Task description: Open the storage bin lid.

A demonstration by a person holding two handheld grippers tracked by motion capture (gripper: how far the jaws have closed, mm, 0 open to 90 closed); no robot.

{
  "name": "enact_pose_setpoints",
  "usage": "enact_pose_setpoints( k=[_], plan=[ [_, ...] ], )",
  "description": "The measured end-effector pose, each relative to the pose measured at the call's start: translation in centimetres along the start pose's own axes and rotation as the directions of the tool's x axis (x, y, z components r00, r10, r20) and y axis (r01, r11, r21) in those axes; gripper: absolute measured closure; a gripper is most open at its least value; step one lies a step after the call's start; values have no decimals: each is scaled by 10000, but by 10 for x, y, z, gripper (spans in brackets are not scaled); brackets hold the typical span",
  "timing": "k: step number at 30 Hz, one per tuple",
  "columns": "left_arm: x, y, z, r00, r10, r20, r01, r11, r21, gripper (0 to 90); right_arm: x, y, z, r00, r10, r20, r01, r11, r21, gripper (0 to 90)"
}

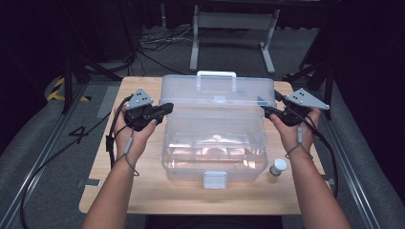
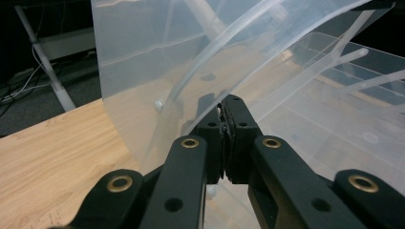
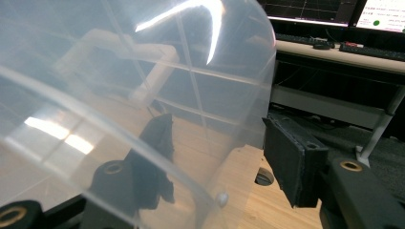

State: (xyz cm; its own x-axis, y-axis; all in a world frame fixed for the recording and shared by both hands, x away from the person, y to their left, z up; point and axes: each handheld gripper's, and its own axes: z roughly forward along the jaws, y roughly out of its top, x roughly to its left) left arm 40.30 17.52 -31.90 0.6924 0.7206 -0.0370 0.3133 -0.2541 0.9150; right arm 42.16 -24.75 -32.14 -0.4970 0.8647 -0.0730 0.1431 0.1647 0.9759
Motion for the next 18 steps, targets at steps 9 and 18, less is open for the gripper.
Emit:
enact_pose_setpoints(
  k=[9,18],
  plan=[
    [-1,-1,2,9999,127,-31,-127,9998,120,865,2,1,0,9990,-105,432,112,9998,-164,525],
    [-2,-1,1,9997,140,192,-147,9992,375,795,7,5,0,9897,-779,1200,821,9962,-302,595]
  ],
)
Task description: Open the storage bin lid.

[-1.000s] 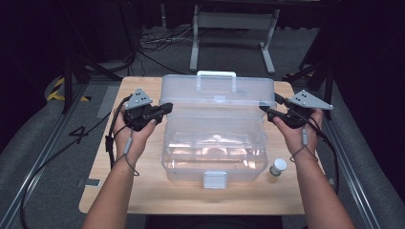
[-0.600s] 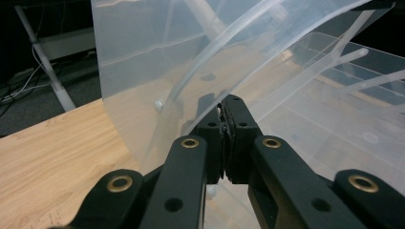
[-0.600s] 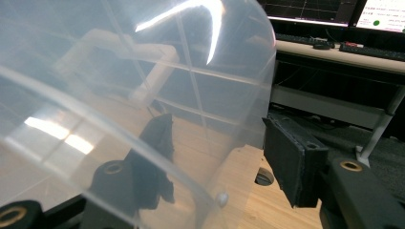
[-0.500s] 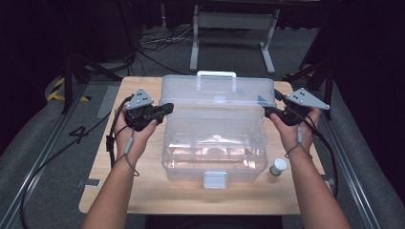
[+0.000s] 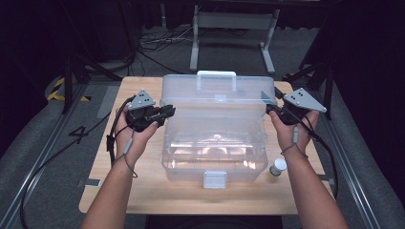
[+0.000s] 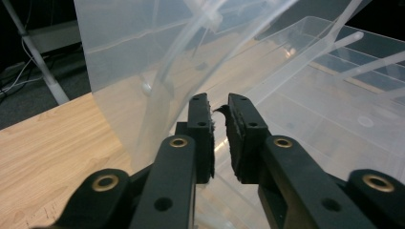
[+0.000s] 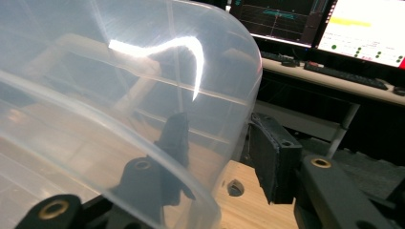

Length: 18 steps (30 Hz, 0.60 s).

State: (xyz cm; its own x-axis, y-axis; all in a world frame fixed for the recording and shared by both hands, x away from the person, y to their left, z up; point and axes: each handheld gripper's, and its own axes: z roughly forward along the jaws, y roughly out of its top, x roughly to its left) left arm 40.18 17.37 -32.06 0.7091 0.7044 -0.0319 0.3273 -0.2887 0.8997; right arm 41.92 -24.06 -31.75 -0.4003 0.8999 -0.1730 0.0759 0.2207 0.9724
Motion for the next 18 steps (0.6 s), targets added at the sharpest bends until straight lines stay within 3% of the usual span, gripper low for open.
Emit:
enact_pose_setpoints(
  k=[6,13,18],
  plan=[
    [-3,-4,-4,9998,204,-53,-201,9989,433,656,0,3,0,9995,-128,272,129,9999,-63,652],
    [-2,-10,-11,9998,178,-110,-170,9975,691,602,-4,8,2,9987,-249,454,252,9997,-61,728],
    [-1,-13,-20,9998,-21,-209,29,9993,373,589,-6,11,7,9982,-298,521,290,9995,154,733]
  ],
)
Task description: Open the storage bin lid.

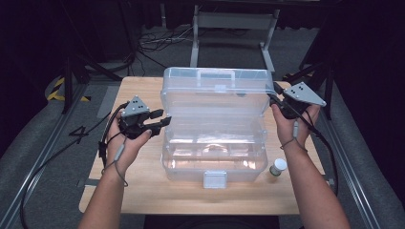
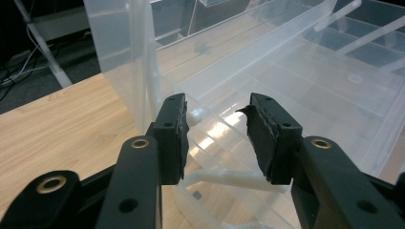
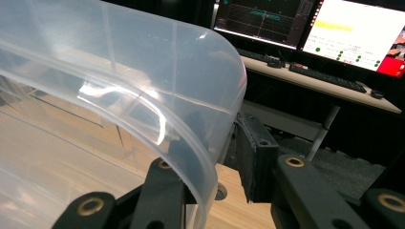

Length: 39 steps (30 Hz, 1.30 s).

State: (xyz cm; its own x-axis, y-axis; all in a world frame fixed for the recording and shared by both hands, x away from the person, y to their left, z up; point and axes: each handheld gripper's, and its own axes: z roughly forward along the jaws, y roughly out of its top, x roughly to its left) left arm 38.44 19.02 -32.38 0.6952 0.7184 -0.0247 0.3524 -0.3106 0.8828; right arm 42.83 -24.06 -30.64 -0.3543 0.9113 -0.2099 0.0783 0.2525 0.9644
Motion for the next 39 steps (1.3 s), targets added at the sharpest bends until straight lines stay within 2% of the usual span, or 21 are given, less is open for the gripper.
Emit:
enact_pose_setpoints(
  k=[1,3,9,11,16,23,29,39],
  plan=[
    [0,0,0,10000,0,0,0,10000,0,577,0,0,0,10000,0,0,0,10000,0,733],
    [1,-2,-5,9996,-9,-292,10,10000,49,571,-2,1,3,9999,98,-42,-98,10000,13,734],
    [8,-7,-16,9970,-301,-707,298,9995,-51,517,-5,3,10,9998,200,-38,-200,9997,112,738],
    [13,-10,-20,9944,-437,-960,436,9990,-31,498,-6,4,12,9997,238,-28,-237,9996,142,740],
    [23,-18,-24,9888,-749,-1293,758,9971,22,447,-9,6,18,9994,333,-75,-331,9991,275,743],
    [35,-28,-27,9808,-705,-1820,753,9970,193,377,-14,11,28,9986,494,-174,-481,9966,666,745],
    [41,-34,-29,9760,-870,-1995,952,9950,316,367,-16,14,34,9987,496,-141,-482,9953,837,751],
    [44,-37,-33,9751,-877,-2037,987,9941,442,352,-20,13,44,9975,691,-145,-676,9943,820,771]
  ],
)
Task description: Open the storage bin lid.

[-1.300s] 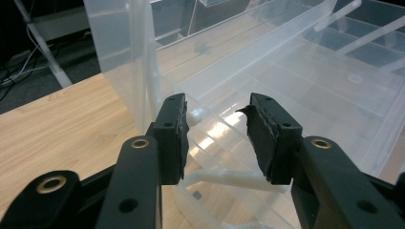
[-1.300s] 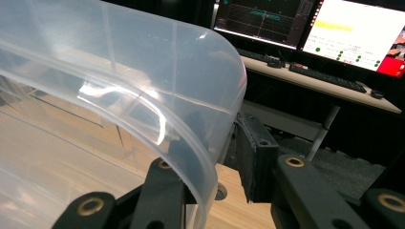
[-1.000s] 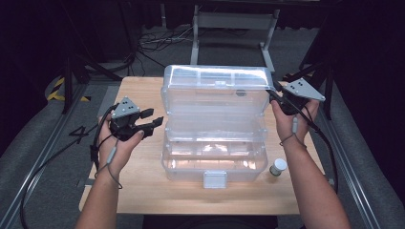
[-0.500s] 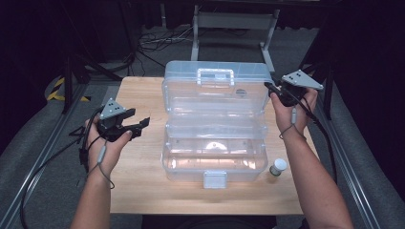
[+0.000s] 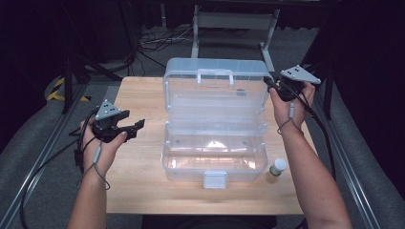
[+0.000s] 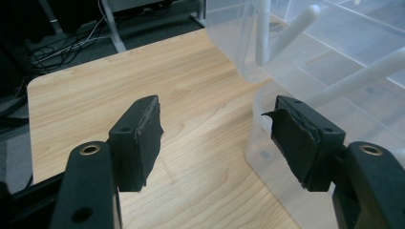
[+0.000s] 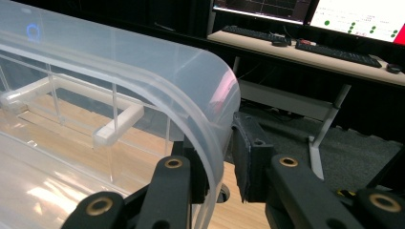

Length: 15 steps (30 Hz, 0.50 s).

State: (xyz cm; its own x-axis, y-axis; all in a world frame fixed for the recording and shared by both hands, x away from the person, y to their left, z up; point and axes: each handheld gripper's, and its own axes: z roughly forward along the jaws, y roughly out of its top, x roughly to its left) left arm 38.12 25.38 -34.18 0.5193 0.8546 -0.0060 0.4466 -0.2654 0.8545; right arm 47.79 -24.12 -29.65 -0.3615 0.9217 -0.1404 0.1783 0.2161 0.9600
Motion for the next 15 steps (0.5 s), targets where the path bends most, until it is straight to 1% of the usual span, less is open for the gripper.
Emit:
enact_pose_setpoints(
  k=[1,8,15],
  plan=[
    [1,-1,0,10000,-69,-18,69,10000,0,352,0,0,1,10000,25,11,-25,10000,17,772],
    [2,-1,-3,10000,-70,-67,70,10000,1,351,-5,1,9,9997,230,-86,-229,9997,122,778],
    [3,-2,-3,9999,-84,-76,84,9999,57,350,-10,4,20,9989,438,-190,-428,9979,485,783]
  ],
)
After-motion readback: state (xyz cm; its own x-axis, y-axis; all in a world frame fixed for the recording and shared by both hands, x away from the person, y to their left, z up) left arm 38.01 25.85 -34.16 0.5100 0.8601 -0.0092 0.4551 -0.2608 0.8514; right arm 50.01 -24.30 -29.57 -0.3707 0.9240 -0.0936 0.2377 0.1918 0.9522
